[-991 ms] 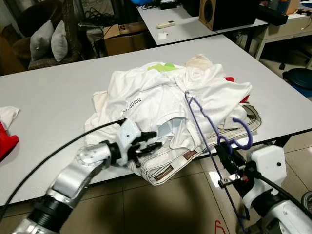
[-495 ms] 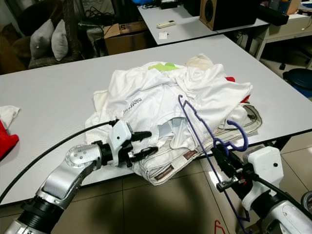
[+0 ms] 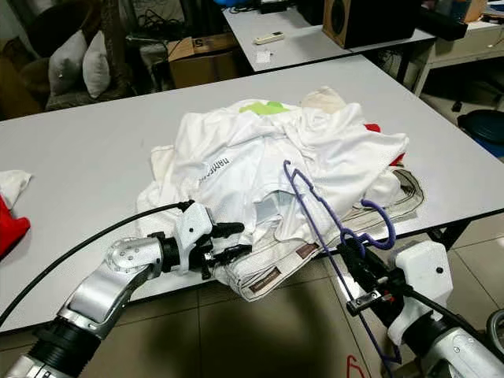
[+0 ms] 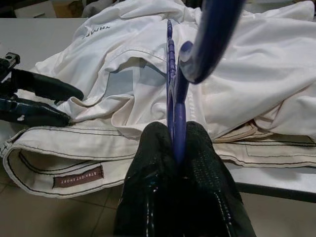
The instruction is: Hang hanger
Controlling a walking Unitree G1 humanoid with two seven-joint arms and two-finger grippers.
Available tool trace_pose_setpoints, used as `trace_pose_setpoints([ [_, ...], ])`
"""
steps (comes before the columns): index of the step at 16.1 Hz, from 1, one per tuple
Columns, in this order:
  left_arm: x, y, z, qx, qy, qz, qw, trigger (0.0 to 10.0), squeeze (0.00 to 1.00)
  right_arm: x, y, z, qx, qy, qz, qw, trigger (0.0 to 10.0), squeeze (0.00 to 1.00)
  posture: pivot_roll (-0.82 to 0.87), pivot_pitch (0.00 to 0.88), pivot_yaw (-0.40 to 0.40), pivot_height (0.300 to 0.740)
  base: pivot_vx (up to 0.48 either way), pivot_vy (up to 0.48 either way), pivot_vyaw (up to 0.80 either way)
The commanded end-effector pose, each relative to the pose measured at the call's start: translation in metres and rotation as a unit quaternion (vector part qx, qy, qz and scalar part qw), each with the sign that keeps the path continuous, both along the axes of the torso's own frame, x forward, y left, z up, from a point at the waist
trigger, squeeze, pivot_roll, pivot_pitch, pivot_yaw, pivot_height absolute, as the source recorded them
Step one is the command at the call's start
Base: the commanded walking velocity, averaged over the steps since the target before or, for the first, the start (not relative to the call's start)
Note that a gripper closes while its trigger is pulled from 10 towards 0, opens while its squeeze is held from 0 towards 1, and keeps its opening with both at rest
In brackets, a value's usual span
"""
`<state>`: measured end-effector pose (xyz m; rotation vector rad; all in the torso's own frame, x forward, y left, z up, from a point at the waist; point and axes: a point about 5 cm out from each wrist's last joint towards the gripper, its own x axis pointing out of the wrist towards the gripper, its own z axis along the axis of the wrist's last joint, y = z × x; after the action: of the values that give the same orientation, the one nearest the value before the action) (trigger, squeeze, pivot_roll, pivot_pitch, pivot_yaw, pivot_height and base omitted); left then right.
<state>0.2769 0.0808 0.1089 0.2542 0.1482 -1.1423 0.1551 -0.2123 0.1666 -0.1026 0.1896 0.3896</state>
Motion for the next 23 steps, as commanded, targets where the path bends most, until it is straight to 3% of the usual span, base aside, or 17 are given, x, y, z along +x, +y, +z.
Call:
trace_pose_setpoints([
  [1, 0.000, 0.000, 0.000, 0.003, -0.002, -0.007, 1.000, 0.0, 0.00, -0.001, 0.005, 0.008, -0.004, -0.020, 0.016, 1.000, 10.0, 0.00, -0.08, 0.052, 0.133, 0.740, 0.000, 0.000, 0.00],
  [13, 0.005, 0.003, 0.013, -0.038, -0.013, -0.011, 0.999, 0.0, 0.00, -0.002, 0.006, 0.006, -0.006, -0.019, 0.017, 1.000, 10.0, 0.00, -0.08, 0.056, 0.148, 0.740, 0.000, 0.000, 0.00],
  [17, 0.022, 0.025, 0.053, -0.133, -0.038, 0.043, 0.989, 0.0, 0.00, -0.013, 0.006, 0.020, 0.044, -0.053, 0.030, 0.997, 10.0, 0.00, -0.07, 0.050, 0.173, 0.740, 0.000, 0.000, 0.00],
  [19, 0.027, 0.032, 0.066, -0.153, -0.056, 0.057, 0.985, 0.0, 0.00, -0.022, 0.009, 0.027, 0.076, -0.056, 0.066, 0.993, 10.0, 0.00, -0.07, 0.052, 0.174, 0.740, 0.000, 0.000, 0.00],
  [21, 0.029, 0.034, 0.081, -0.171, -0.104, 0.072, 0.977, 0.0, 0.00, -0.032, 0.001, 0.022, 0.062, -0.017, 0.095, 0.993, 10.0, 0.00, -0.06, 0.050, 0.169, 0.740, 0.000, 0.000, 0.00],
  [23, 0.029, 0.035, 0.085, -0.176, -0.113, 0.082, 0.974, 0.0, 0.00, -0.034, 0.000, 0.024, 0.069, -0.016, 0.102, 0.992, 10.0, 0.00, -0.06, 0.048, 0.164, 0.740, 0.000, 0.000, 0.00],
])
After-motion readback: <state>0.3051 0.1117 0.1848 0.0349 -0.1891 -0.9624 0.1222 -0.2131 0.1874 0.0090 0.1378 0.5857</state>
